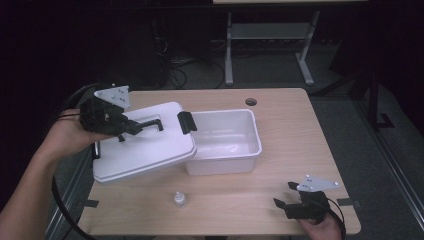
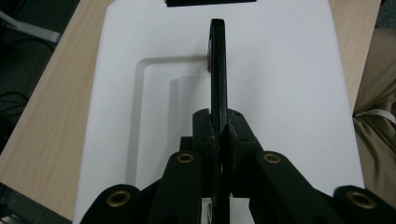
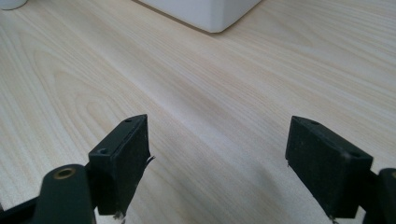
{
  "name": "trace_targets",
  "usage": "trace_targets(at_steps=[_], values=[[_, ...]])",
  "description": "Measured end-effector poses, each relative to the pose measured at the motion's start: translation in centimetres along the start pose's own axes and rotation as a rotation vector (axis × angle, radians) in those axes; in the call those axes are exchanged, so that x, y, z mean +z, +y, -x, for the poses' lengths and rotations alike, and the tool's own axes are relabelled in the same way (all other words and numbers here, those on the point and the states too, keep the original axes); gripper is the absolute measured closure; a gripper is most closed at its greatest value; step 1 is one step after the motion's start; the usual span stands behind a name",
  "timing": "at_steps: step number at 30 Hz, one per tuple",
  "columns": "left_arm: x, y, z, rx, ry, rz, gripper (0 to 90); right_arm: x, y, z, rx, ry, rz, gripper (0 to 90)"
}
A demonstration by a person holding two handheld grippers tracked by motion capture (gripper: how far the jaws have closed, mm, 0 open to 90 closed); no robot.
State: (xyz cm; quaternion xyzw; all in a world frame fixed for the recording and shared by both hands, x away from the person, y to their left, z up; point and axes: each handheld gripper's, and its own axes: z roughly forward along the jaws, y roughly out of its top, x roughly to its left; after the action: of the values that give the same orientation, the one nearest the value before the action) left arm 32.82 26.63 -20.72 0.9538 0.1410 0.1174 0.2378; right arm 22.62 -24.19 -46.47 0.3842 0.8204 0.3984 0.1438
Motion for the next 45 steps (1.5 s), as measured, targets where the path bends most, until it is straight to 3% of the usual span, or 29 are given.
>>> trace_targets(at_steps=[8,22,31,45], values=[[-0.3,-2.9,0.1,-0.036,0.008,0.0,84.4,-0.1,-0.1,-0.1,0.005,-0.009,-0.007,21.1],[0.1,-6.5,0.2,-0.084,0.017,-0.013,84.4,-0.1,-0.2,-0.1,0.01,-0.014,-0.009,21.1],[1.9,-9.5,0.1,-0.147,0.004,-0.034,84.4,-0.2,-0.2,-0.1,0.008,-0.015,-0.011,21.1],[5.8,-12.5,0.3,-0.198,-0.015,-0.075,84.3,-0.2,-0.2,-0.1,0.006,-0.018,-0.013,21.1]])
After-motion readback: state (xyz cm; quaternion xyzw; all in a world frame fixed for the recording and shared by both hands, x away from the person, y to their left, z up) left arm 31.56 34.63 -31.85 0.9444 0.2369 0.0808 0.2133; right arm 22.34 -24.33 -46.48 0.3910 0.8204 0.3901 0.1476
